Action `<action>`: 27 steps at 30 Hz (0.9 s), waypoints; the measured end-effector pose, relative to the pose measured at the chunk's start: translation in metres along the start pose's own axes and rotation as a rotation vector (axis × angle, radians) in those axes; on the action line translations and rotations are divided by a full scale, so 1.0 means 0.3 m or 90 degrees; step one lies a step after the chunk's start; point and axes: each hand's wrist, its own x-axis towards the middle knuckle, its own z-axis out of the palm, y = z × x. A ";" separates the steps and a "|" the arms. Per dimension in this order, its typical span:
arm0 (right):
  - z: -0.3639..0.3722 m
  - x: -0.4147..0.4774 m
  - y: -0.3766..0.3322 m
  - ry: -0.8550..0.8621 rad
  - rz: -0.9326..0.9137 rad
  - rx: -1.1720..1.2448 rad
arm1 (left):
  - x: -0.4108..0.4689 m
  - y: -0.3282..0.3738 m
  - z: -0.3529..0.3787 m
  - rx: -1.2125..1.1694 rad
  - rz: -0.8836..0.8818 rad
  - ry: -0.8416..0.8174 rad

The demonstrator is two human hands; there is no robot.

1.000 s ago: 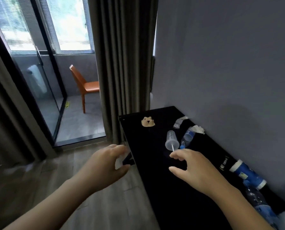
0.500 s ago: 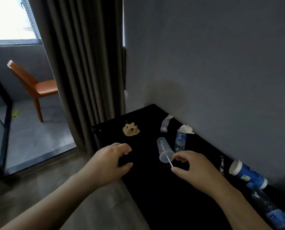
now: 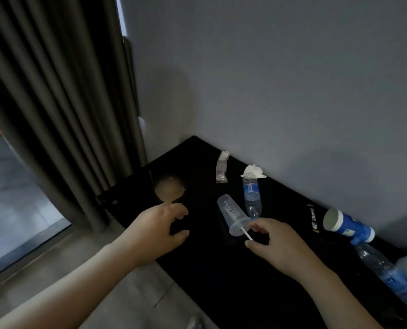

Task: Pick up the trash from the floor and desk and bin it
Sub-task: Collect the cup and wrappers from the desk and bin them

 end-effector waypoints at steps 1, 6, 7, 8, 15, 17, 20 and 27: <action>0.010 0.028 0.006 -0.006 0.009 -0.001 | 0.029 -0.020 0.003 0.000 0.000 -0.007; 0.035 0.193 0.074 -0.058 0.044 0.034 | 0.187 -0.117 0.009 0.001 -0.022 -0.045; 0.037 0.225 0.091 -0.065 0.053 0.040 | 0.223 -0.134 0.008 0.000 -0.030 -0.051; 0.039 0.258 0.109 -0.066 0.063 0.044 | 0.263 -0.147 0.005 0.003 -0.031 -0.053; 0.077 0.432 0.169 -0.056 0.149 0.030 | 0.475 -0.237 0.061 0.034 -0.076 -0.077; 0.082 0.466 0.186 -0.066 0.168 0.035 | 0.519 -0.260 0.088 0.031 -0.099 -0.102; 0.096 0.505 0.205 -0.067 0.193 0.045 | 0.585 -0.288 0.118 0.033 -0.107 -0.139; 0.149 0.587 0.204 -0.081 0.273 0.056 | 0.741 -0.385 0.145 0.083 -0.029 -0.170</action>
